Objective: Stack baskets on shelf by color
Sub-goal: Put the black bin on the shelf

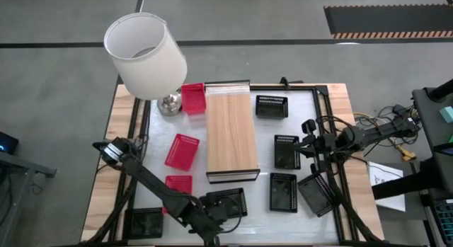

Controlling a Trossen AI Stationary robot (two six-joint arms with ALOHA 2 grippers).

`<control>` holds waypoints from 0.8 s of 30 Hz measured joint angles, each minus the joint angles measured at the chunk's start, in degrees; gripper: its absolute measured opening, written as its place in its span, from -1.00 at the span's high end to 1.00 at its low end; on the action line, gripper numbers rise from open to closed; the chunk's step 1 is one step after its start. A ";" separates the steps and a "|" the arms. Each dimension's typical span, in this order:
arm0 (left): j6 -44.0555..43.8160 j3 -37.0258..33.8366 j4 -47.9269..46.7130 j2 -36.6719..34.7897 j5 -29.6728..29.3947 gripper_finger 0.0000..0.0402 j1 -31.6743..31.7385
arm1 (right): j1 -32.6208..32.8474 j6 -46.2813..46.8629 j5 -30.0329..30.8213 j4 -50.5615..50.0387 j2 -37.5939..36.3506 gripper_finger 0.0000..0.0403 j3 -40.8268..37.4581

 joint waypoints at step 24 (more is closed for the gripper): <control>9.07 6.87 -10.31 0.06 -1.07 0.55 2.14 | -0.01 -0.33 0.44 0.00 0.00 0.96 0.01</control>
